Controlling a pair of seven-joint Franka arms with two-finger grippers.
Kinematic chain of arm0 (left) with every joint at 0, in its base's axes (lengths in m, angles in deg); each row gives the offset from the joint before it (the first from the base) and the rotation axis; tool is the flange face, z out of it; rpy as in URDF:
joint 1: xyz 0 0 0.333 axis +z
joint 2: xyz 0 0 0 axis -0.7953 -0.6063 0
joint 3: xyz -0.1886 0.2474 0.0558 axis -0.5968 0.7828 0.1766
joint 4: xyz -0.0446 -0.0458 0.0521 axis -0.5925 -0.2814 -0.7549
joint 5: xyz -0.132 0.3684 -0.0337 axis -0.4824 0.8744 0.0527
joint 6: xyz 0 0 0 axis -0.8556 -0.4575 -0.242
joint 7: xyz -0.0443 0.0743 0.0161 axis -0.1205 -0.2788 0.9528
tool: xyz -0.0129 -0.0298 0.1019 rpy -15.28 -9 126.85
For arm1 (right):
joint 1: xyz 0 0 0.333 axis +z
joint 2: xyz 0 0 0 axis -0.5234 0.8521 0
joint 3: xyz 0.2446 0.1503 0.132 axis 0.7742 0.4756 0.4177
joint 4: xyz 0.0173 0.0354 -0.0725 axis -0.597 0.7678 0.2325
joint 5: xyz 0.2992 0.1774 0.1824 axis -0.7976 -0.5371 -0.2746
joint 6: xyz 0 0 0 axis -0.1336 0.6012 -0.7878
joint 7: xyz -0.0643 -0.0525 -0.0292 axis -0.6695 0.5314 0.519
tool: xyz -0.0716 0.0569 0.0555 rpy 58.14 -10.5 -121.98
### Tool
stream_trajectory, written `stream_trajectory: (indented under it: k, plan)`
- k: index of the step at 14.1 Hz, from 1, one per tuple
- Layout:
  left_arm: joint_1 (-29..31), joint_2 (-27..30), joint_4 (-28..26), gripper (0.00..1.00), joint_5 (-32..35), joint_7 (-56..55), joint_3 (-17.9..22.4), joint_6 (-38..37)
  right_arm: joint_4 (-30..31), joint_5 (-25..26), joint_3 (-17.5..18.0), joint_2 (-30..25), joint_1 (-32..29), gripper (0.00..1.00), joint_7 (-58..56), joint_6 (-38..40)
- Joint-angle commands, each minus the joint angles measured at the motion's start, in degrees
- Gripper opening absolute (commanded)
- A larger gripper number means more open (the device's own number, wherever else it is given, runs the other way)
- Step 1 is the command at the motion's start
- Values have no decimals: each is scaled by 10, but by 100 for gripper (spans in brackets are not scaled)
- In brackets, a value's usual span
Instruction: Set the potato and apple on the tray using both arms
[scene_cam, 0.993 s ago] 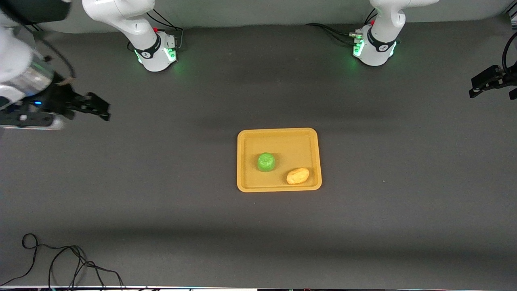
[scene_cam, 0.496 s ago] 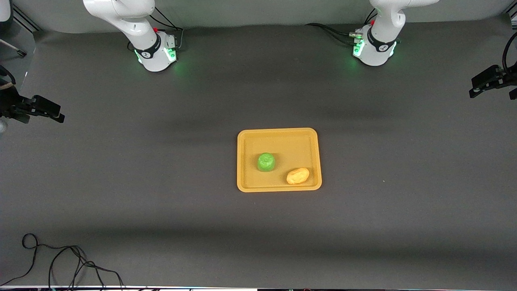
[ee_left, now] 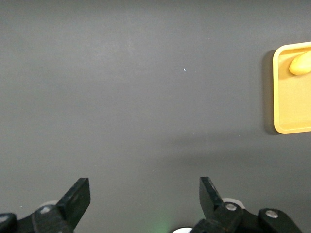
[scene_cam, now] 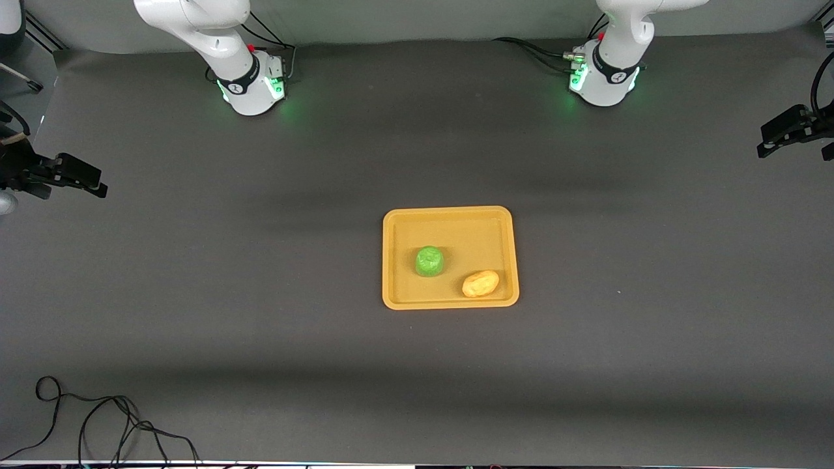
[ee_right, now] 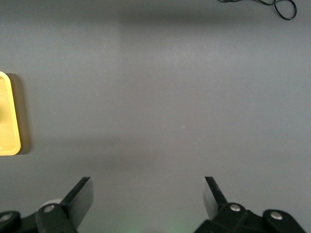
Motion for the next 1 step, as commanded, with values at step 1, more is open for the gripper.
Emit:
stream_trajectory:
  k: [1]
  plan:
    - [1, -21, 33, 100, -10, -10, 0, -11, 2, -8, -2, -4, 0, 100, -9, -4]
